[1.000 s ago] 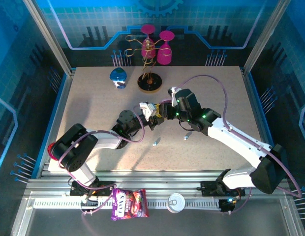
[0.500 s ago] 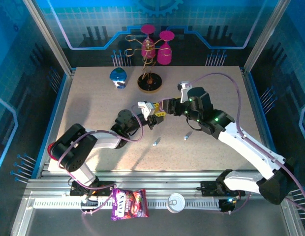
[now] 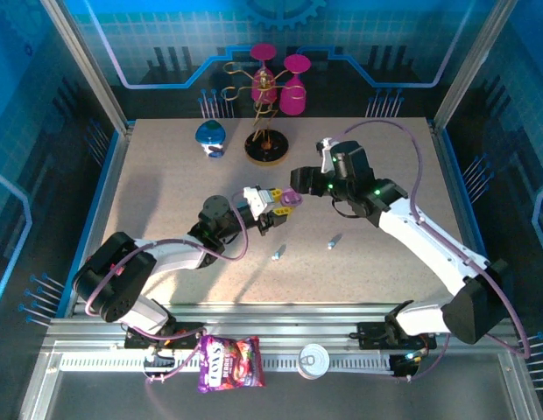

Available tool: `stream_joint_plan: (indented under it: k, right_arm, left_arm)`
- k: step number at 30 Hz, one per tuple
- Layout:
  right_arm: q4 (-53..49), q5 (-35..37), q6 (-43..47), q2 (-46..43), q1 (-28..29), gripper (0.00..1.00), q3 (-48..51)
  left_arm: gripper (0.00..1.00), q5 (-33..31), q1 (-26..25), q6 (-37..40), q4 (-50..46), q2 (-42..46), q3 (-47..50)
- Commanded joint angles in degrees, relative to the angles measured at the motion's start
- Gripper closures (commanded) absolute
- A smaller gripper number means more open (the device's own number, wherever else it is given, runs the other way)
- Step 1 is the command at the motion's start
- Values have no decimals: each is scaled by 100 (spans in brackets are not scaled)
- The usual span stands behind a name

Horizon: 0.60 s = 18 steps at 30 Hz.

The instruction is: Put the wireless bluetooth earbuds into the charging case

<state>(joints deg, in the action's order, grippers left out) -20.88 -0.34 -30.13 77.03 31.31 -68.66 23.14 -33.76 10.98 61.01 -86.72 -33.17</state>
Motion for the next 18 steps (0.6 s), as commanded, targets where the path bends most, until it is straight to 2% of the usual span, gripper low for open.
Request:
stream_joint_plan:
  k: [1,6,8,15,18]
  right_arm:
    - [-226,-286,51,-14,-55,30,-66]
    - [-182,-309,13,-272,-63,30,259]
    - [-29,-568,-150,-377,-138,30,393]
    - [1920,-2884,-1730,-639,-819,30,1349]
    - [2716,-3548,-2440,-524,-983,31,1718]
  left_arm:
    - [73,-222,8,31,138,109,1]
    - [73,-499,15,-265,482,-19,-37]
    - [73,-436,11,-390,580,-88,-82]
    - [73,-266,15,-918,1160,-250,-194]
    - [73,-248,15,-1076,1341,-269,-215]
